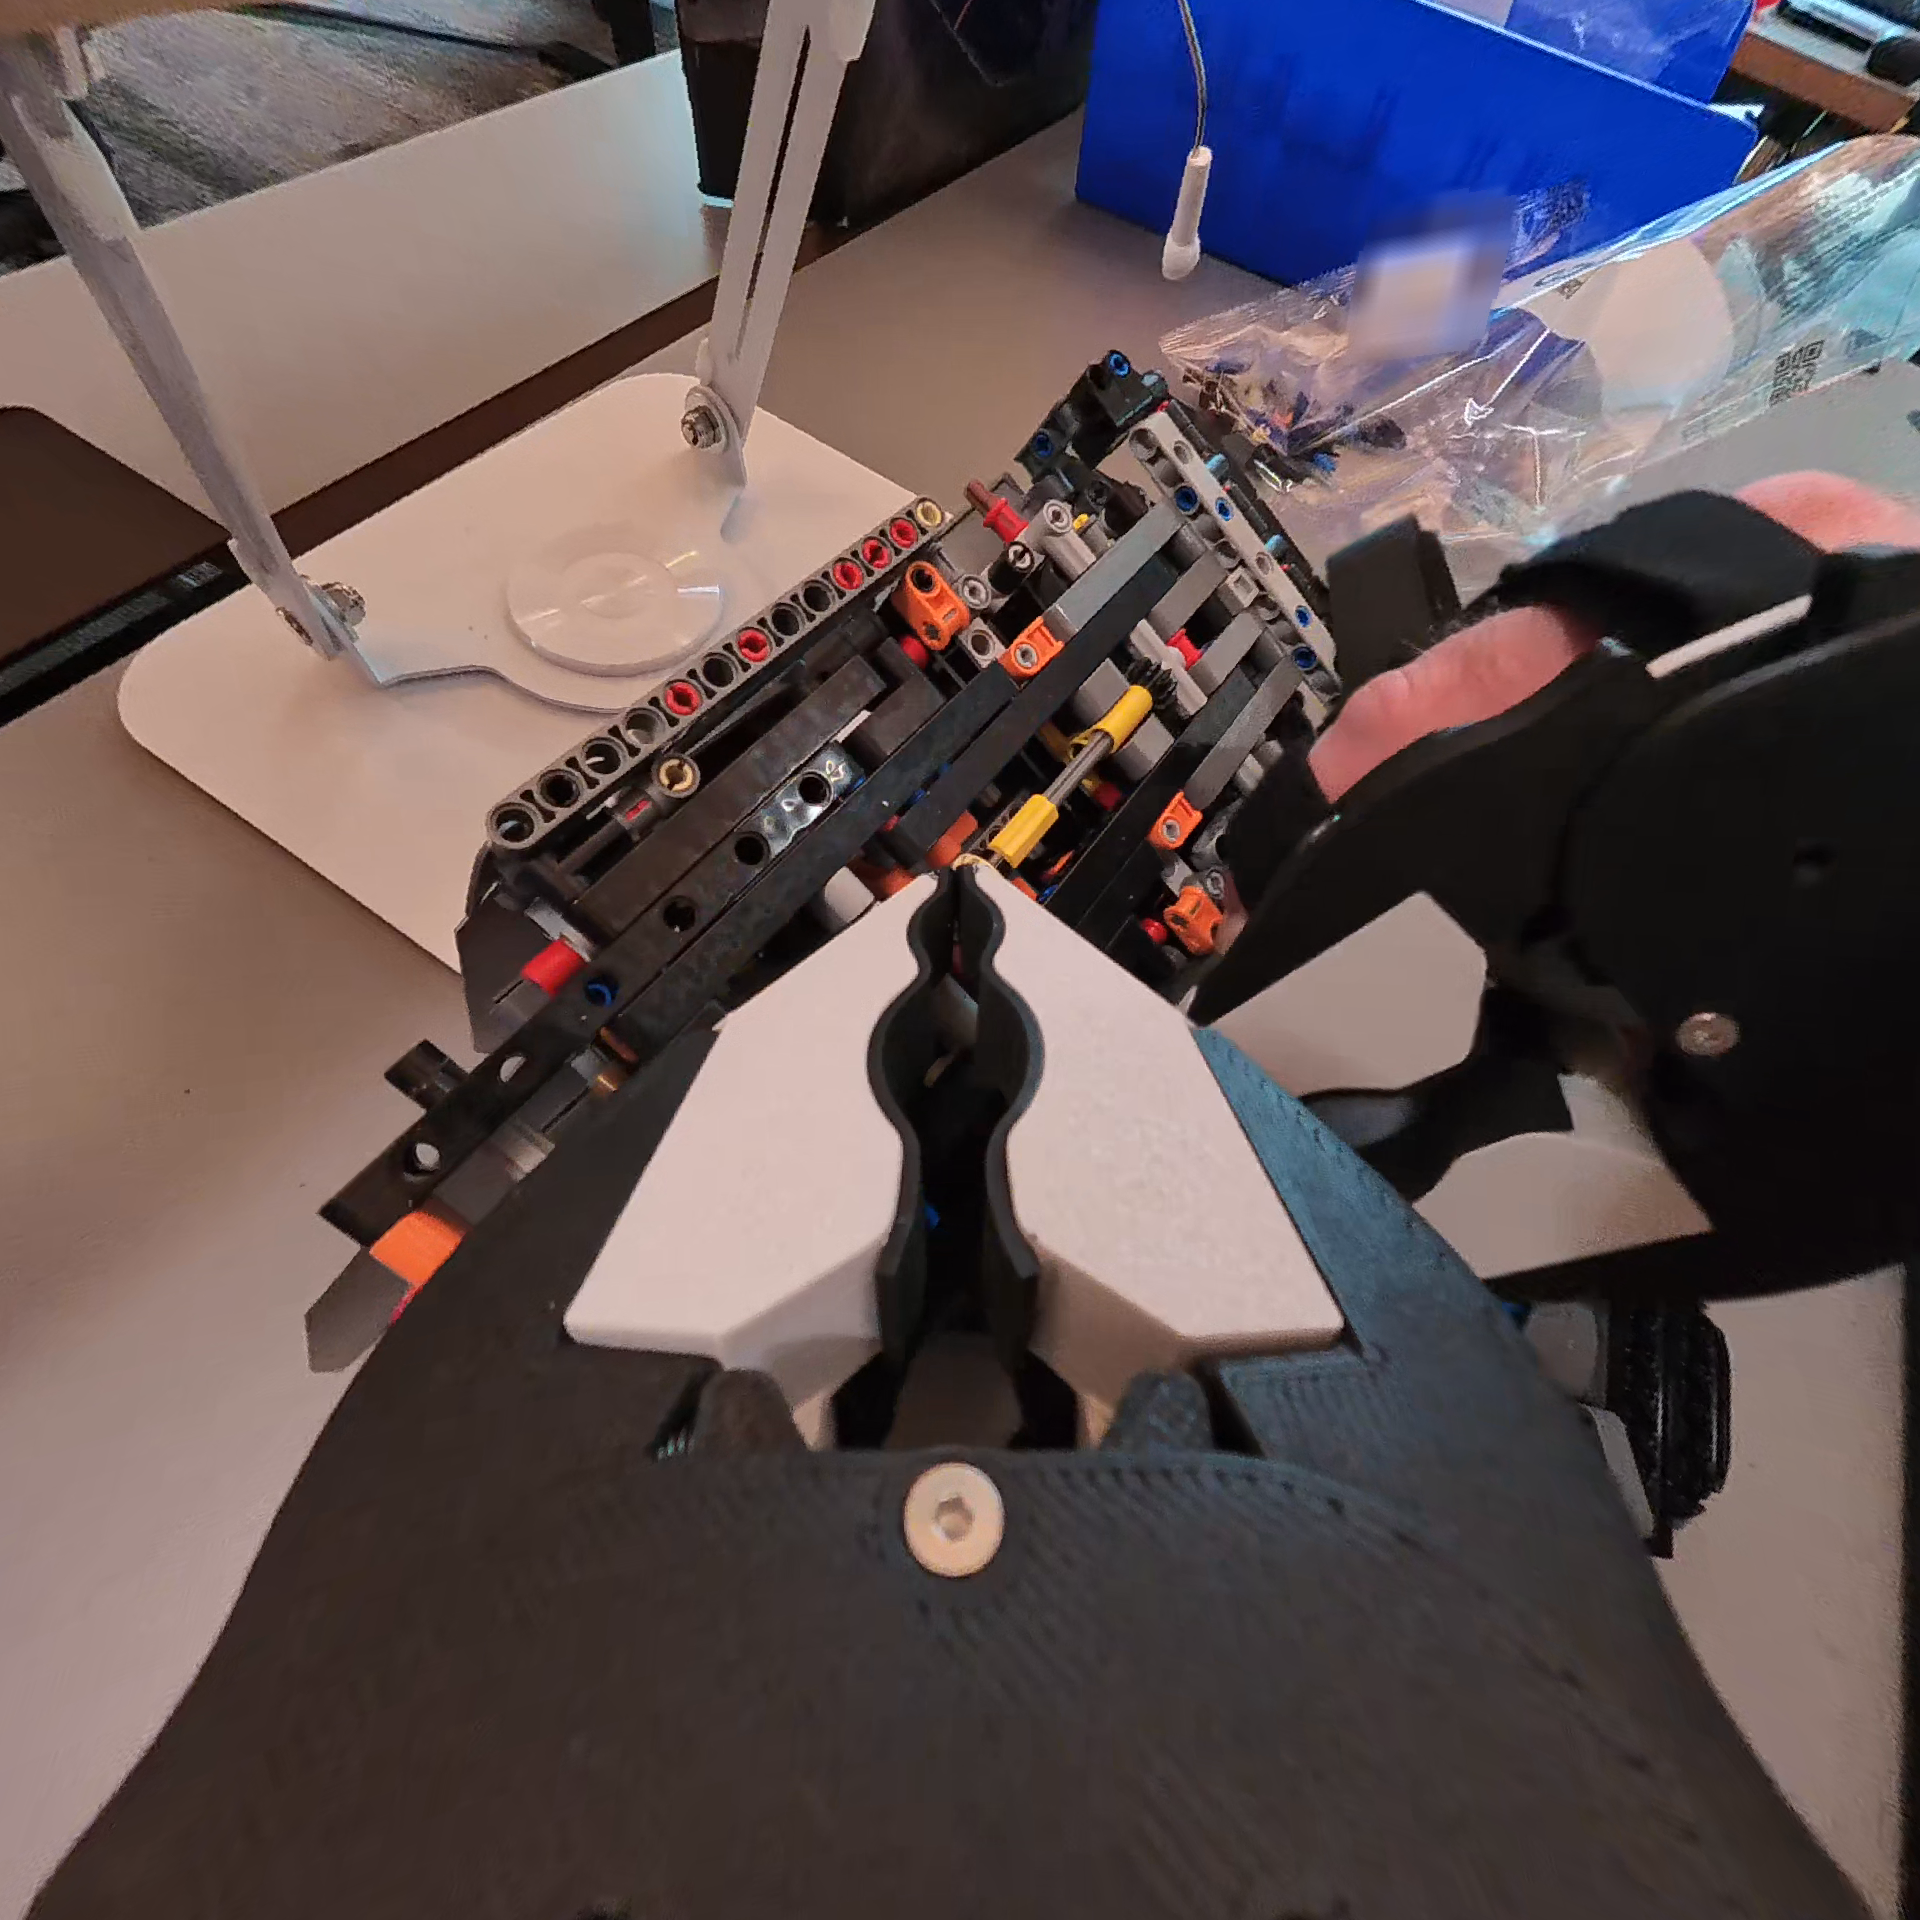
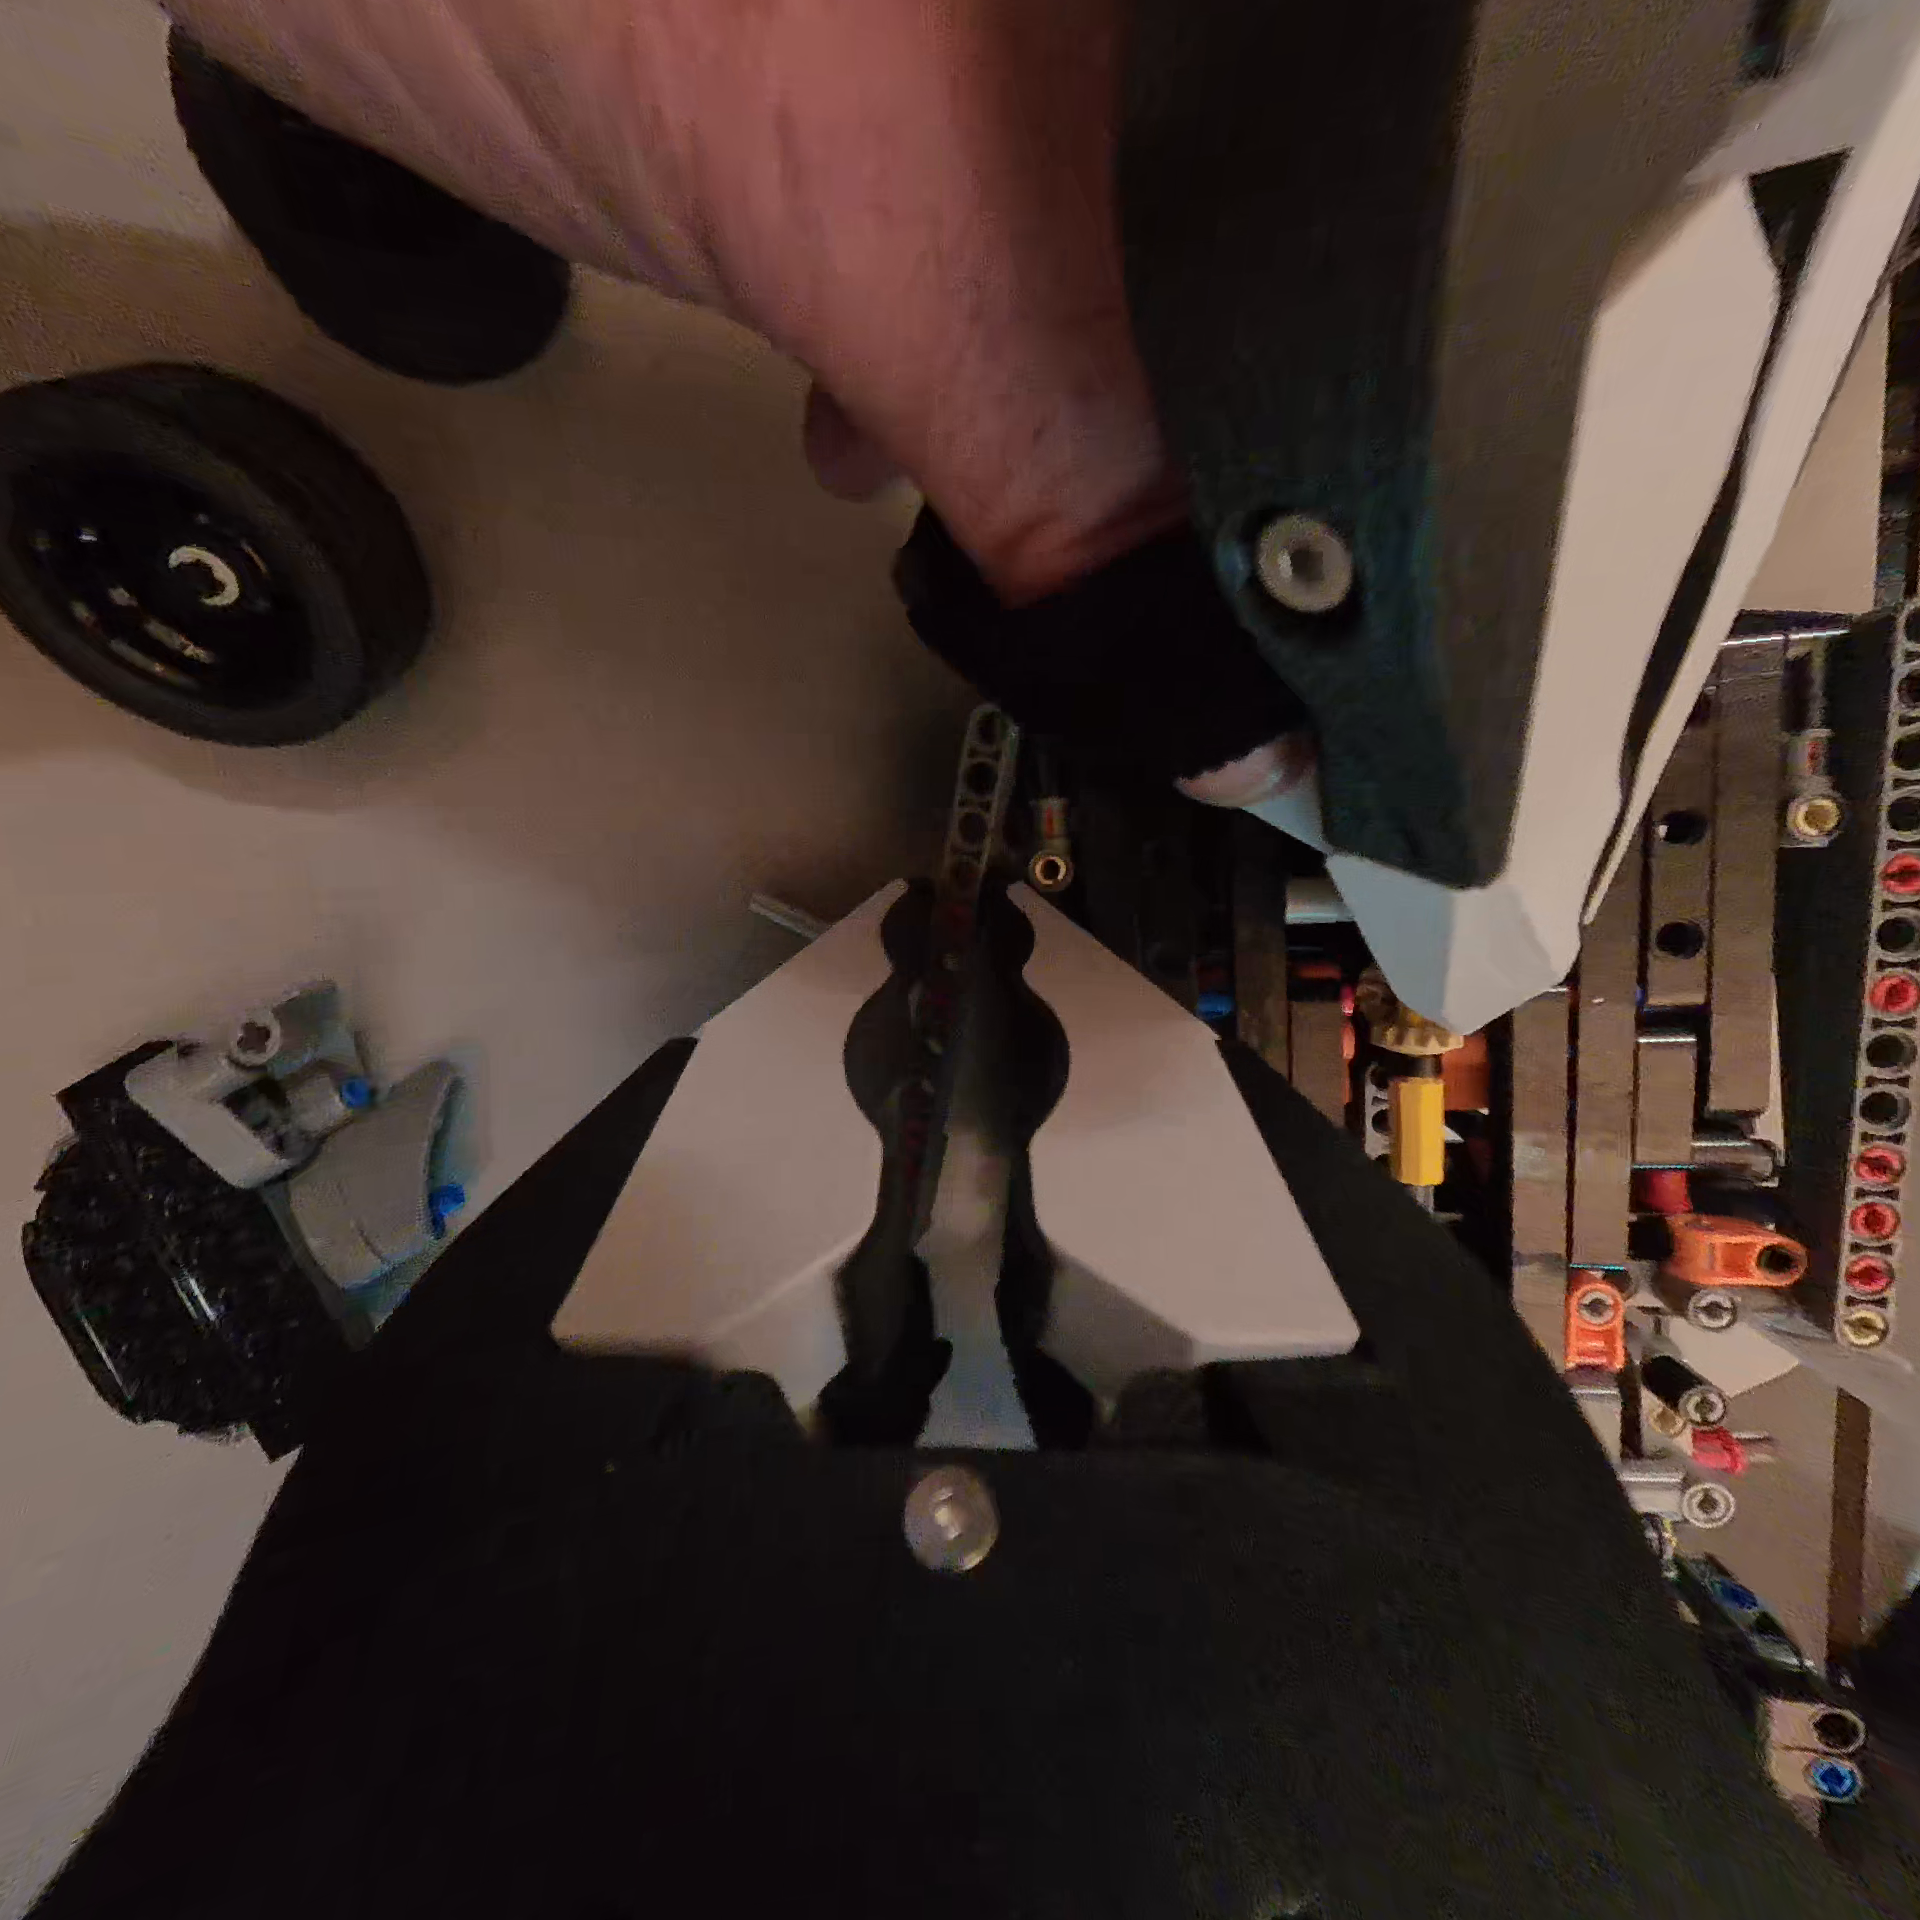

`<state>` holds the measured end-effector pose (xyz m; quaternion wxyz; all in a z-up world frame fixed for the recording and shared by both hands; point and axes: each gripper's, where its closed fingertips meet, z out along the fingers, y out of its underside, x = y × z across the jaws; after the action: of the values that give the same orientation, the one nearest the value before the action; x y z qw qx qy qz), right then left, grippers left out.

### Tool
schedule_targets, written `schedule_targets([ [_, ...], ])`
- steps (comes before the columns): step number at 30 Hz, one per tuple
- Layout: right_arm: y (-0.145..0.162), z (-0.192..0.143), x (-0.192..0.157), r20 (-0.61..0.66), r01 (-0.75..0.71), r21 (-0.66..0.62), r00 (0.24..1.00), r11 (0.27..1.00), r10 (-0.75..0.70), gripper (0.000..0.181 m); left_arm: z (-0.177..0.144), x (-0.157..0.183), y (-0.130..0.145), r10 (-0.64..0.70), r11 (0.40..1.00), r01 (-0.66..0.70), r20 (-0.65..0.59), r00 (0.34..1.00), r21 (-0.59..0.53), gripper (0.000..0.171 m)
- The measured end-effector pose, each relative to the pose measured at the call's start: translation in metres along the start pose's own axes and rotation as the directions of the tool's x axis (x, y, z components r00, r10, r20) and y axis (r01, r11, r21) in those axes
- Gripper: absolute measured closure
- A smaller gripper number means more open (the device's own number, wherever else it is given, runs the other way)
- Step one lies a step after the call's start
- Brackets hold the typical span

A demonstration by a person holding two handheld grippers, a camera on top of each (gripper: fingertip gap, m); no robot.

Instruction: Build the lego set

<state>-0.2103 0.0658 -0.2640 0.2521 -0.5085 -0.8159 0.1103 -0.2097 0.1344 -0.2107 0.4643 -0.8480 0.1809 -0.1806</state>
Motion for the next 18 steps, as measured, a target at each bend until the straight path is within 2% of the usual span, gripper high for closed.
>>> schedule_targets([
  [4, 0.002, -0.001, -0.001, -0.027, 0.167, -0.013, 0.986, 0.986, -0.167, 0.174, 0.0, -0.001, 0.0, 0.01, 1.0, -0.01, 0.005, 1.0, 0.006, 0.171],
  [8, 0.012, -0.007, -0.007, -0.009, 0.394, -0.076, 0.918, 0.916, -0.395, 0.174, 0.002, 0.002, 0.0, 0.044, 0.999, -0.044, 0.021, 0.999, -0.012, 0.171],
  [12, 0.017, -0.014, -0.007, 0.107, 0.371, -0.031, 0.924, 0.928, -0.366, 0.174, 0.004, 0.007, -0.001, 0.033, 0.999, -0.033, 0.01, 0.999, -0.015, 0.171],
  [16, 0.021, -0.015, -0.007, 0.154, 0.426, -0.055, 0.897, 0.903, -0.414, 0.173, 0.007, 0.01, -0.002, 0.029, 0.999, -0.029, 0.004, 1.0, -0.015, 0.171],
  [18, 0.024, -0.017, -0.009, 0.262, 0.335, -0.06, 0.914, 0.94, -0.309, 0.173, 0.007, 0.011, -0.002, 0.018, 1.0, -0.018, 0.0, 1.0, -0.008, 0.171],
])
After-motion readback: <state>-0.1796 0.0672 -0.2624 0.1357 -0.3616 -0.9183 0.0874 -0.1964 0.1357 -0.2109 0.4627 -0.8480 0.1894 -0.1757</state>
